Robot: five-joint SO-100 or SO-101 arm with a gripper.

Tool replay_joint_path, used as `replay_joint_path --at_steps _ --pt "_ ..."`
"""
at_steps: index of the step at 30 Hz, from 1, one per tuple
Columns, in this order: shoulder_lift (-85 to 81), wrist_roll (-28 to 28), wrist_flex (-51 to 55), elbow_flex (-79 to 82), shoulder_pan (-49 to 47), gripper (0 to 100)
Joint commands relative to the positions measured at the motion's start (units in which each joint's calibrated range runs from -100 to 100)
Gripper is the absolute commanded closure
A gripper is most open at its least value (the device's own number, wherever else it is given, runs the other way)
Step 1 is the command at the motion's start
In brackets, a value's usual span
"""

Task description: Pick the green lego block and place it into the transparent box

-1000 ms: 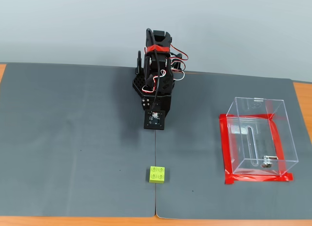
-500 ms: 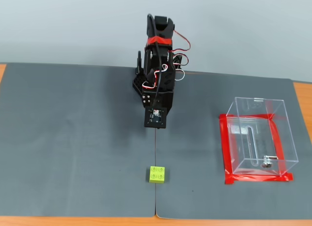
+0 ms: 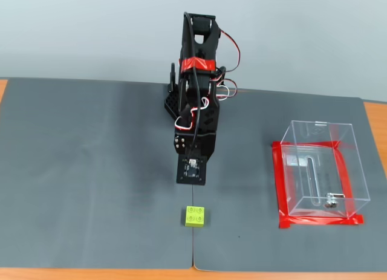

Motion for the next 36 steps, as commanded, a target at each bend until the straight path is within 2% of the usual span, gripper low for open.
replay_joint_path --at_steps 1,13,15,19,25,36 --pt "4.4 -0.3 -0.6 -7.6 -0.3 98" --pt "16.0 -0.2 -3.4 -18.4 -5.0 97" --pt "17.4 -0.3 -3.4 -19.0 -5.5 92" --pt "18.8 -0.4 -3.4 -19.0 -5.6 77" --pt "19.1 -3.4 -3.4 -18.9 -5.0 61" --pt "24.1 -3.3 -9.0 -19.7 -4.9 59"
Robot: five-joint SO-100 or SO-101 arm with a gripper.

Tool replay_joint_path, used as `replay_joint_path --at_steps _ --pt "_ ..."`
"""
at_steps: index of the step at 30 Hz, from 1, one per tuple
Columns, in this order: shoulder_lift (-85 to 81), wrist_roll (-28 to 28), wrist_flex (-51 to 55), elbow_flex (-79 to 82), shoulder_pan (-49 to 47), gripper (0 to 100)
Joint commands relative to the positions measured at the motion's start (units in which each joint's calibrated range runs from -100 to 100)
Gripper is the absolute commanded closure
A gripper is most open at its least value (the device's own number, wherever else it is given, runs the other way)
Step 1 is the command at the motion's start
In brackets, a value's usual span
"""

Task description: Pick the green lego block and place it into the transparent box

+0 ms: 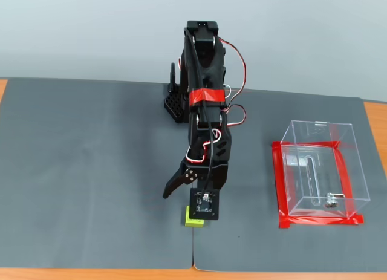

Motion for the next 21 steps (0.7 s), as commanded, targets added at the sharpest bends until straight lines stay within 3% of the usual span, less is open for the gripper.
replay_joint_path --at_steps 1,21 --pt "1.1 -0.2 -1.0 -3.8 0.1 59" --pt "11.6 -0.2 -6.8 -4.6 -0.8 59"
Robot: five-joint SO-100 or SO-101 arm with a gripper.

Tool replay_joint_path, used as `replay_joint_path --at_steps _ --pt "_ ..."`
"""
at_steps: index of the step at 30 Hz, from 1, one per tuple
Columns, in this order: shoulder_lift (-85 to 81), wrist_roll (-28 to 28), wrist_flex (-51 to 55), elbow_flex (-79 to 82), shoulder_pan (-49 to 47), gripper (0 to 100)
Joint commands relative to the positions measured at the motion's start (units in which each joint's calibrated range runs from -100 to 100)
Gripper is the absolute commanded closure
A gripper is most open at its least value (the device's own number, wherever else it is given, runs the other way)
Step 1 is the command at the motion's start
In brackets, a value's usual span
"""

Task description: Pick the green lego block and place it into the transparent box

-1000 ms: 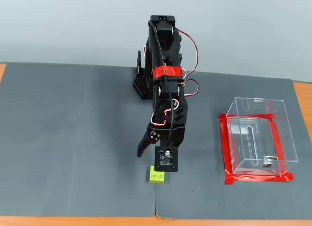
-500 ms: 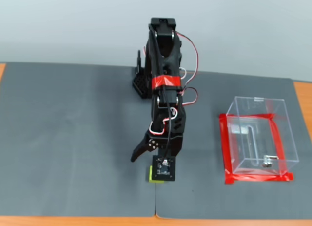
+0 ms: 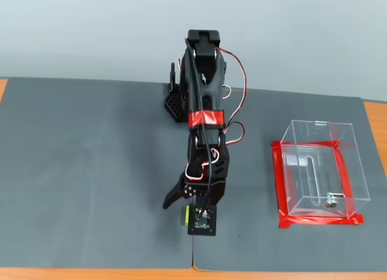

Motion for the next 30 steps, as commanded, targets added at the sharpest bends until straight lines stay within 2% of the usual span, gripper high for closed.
replay_joint_path --at_steps 1,11,30 --pt "0.7 -0.2 -0.3 -4.5 -1.0 59" --pt "4.7 -0.2 0.0 -8.1 -1.9 59" --pt "4.9 -0.2 -0.7 -2.4 -2.2 59"
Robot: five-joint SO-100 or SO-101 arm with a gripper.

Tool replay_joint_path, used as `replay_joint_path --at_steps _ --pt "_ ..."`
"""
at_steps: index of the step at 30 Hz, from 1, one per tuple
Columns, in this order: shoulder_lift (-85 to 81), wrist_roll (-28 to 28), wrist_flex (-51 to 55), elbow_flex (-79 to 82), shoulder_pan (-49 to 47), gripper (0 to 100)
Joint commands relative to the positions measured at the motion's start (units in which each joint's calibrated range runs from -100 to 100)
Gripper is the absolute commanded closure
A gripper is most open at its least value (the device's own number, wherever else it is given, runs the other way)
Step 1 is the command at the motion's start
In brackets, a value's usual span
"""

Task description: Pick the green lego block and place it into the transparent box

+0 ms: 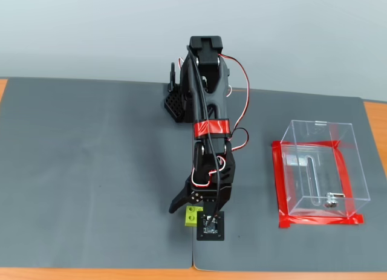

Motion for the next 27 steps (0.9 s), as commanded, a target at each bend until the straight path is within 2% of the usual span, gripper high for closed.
replay_joint_path --at_steps 1,27 --pt "-0.2 -0.2 -0.6 -0.2 0.4 59" --pt "-0.1 -0.2 0.1 -0.2 0.6 60"
